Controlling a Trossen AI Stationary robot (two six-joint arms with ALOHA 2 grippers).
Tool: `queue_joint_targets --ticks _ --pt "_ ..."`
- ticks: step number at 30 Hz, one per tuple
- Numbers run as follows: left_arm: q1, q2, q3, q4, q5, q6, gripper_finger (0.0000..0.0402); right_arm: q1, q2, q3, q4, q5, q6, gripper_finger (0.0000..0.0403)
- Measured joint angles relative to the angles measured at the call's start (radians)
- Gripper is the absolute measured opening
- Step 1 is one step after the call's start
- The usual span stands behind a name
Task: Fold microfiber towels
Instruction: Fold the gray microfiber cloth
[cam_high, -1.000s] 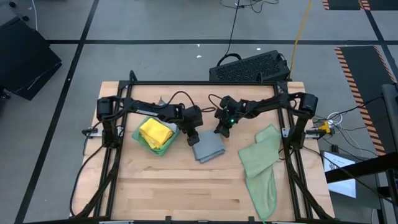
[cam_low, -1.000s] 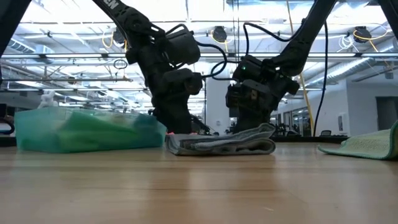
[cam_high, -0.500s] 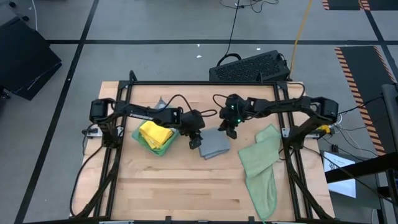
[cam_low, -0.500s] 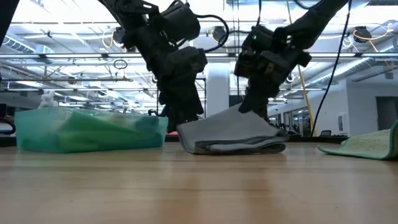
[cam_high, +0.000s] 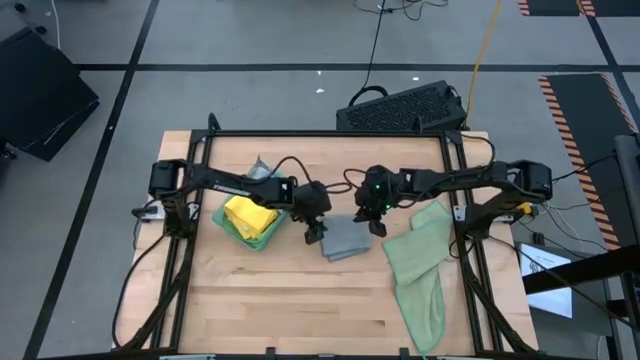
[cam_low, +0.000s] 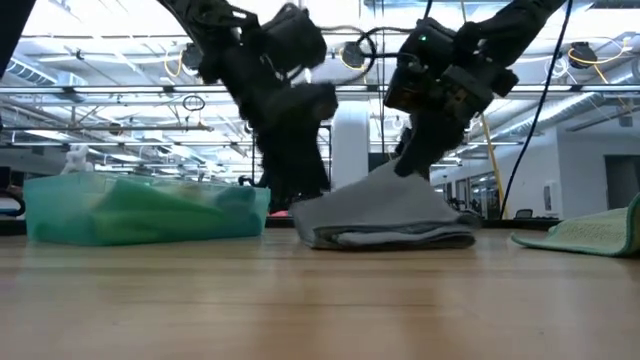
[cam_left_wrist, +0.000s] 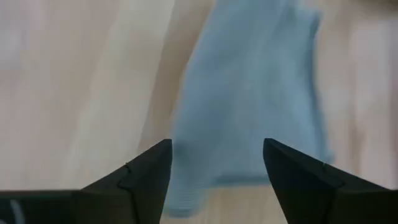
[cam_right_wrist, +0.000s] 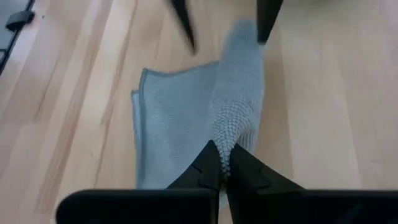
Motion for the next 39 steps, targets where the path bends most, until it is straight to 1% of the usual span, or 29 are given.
queue_joint_targets --ticks 2,5,8,13,14,15,17,19,22,25,27,29,30,32,34,36,39 --pt "-0.003 0.009 -0.001 -0.021 -0.006 -0.010 0.0241 0.004 -0.012 -0.007 -0.016 -0.003 0.000 0.0003" --pt "-0.003 0.007 -0.001 -0.032 -0.008 -0.013 0.0204 0.006 -0.009 -0.006 -0.010 -0.003 0.011 0.0002" --pt "-0.002 0.008 -0.001 -0.039 -0.005 -0.015 0.0149 0.009 -0.010 -0.006 0.001 -0.001 0.026 0.0002" --pt "-0.002 0.008 0.000 -0.039 0.050 -0.005 0.0033 0.022 -0.017 -0.006 0.008 0.020 0.065 0.0002" --pt "-0.002 0.008 0.000 -0.038 0.052 -0.009 0.0017 0.024 -0.021 -0.006 0.007 0.023 0.067 0.0002" --pt "-0.002 0.008 0.000 -0.037 0.053 -0.024 0.0010 0.028 -0.023 -0.006 0.017 0.025 0.066 0.0002" --pt "-0.002 0.008 0.000 -0.037 0.053 -0.061 0.0018 0.034 -0.028 -0.005 0.017 0.044 0.068 0.0002" --pt "-0.004 0.004 0.000 -0.038 0.052 -0.087 0.0042 0.038 -0.031 -0.006 0.014 0.047 0.076 0.0002" --pt "-0.020 -0.002 0.000 -0.031 0.031 -0.094 0.0100 0.048 -0.031 -0.005 0.013 0.048 0.078 0.0002" --pt "-0.050 0.000 0.000 -0.039 -0.027 -0.102 0.0172 0.061 -0.031 -0.005 0.020 0.048 0.075 0.0002" --pt "-0.072 0.009 0.001 -0.027 -0.061 -0.079 0.0219 0.067 -0.031 -0.005 0.019 0.049 0.072 0.0002" --pt "-0.090 0.015 0.000 -0.048 -0.091 -0.050 0.0253 0.071 -0.031 -0.005 0.020 0.050 0.071 0.0002" --pt "-0.095 0.021 0.000 -0.046 -0.103 -0.048 0.0261 0.073 -0.031 -0.005 0.022 0.051 0.071 0.0002" --pt "-0.097 0.027 0.000 -0.057 -0.109 -0.057 0.0259 0.076 -0.031 -0.005 0.022 0.062 0.071 0.0002" --pt "-0.096 0.028 -0.001 -0.078 -0.115 -0.053 0.0228 0.080 -0.031 -0.005 0.022 0.075 0.077 0.0002" --pt "-0.092 0.028 -0.001 -0.072 -0.132 -0.041 0.0176 0.081 -0.031 -0.005 0.024 0.074 0.081 0.0002" --pt "-0.078 0.028 -0.001 -0.060 -0.127 -0.027 0.0072 0.086 -0.031 -0.005 0.030 0.074 0.122 0.0002"
